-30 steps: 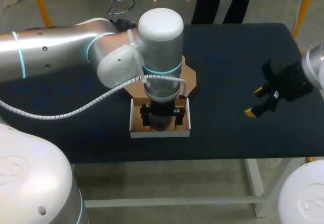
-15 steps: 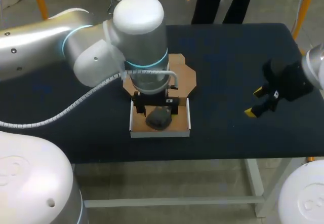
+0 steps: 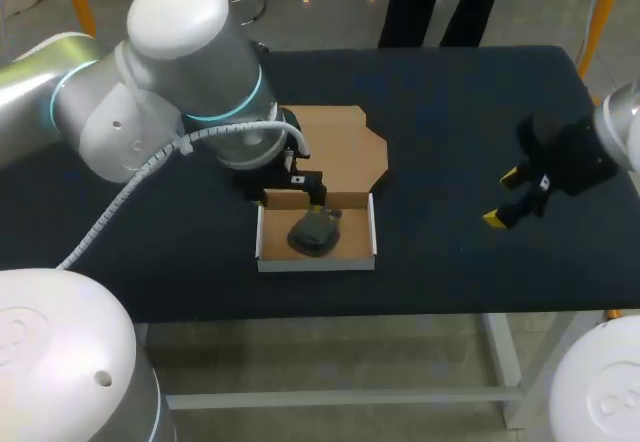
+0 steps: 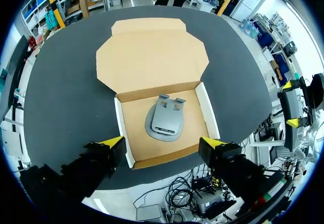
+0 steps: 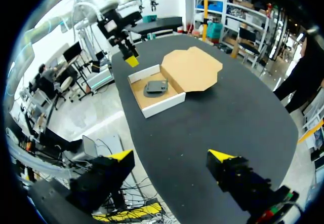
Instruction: Assemble the packaging by folding the flat box into shape, placing the metal phone stand inside, and closing the box properly
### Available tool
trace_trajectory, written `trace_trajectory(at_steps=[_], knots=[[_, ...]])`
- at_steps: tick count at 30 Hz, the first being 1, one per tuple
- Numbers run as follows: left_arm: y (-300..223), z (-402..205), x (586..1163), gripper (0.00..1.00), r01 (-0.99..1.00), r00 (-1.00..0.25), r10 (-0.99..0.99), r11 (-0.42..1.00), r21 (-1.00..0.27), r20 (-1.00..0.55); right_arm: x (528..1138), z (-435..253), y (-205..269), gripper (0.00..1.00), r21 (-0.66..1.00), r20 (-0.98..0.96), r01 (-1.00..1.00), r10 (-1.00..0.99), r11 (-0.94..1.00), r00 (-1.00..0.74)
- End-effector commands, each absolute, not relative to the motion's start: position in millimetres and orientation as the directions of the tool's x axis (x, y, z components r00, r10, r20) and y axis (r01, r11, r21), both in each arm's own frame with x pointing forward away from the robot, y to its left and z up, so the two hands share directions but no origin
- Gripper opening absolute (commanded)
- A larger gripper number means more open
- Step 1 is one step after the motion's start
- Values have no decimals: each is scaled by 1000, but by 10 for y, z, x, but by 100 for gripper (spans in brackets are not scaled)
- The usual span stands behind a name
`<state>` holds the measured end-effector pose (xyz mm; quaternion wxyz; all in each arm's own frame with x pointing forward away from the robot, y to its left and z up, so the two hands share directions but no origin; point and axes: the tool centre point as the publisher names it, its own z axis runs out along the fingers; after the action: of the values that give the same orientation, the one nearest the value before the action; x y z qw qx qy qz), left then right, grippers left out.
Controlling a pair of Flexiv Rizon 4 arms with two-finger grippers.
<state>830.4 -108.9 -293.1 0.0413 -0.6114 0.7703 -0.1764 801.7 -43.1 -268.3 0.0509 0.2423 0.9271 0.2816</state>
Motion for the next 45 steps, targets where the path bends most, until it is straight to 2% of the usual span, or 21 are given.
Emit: trace_trajectory(at_steps=[1, 19, 27, 43, 45], knots=[[-948, -2921, 8284, 100, -915, -290, -933, 204, -348, 215, 8168, -2598, -355, 100, 508, 72, 430, 460, 747, -885], [-587, -2848, 8614, 100, -847, -471, -829, 331, -416, 300, 8582, -2286, -171, 100, 373, 136, 433, 413, 821, -900], [-554, -2825, 8834, 100, -819, -517, -793, 350, -454, 322, 8729, -2167, -122, 100, 360, 128, 409, 390, 838, -912], [-554, -2825, 8834, 100, -819, -517, -793, 350, -454, 322, 8924, -2044, 9, 100, 269, 110, 375, 358, 887, -927], [-492, -2869, 8865, 100, -806, -549, -741, 346, -480, 387, 8954, -2030, 47, 100, 261, 103, 365, 351, 894, -931]])
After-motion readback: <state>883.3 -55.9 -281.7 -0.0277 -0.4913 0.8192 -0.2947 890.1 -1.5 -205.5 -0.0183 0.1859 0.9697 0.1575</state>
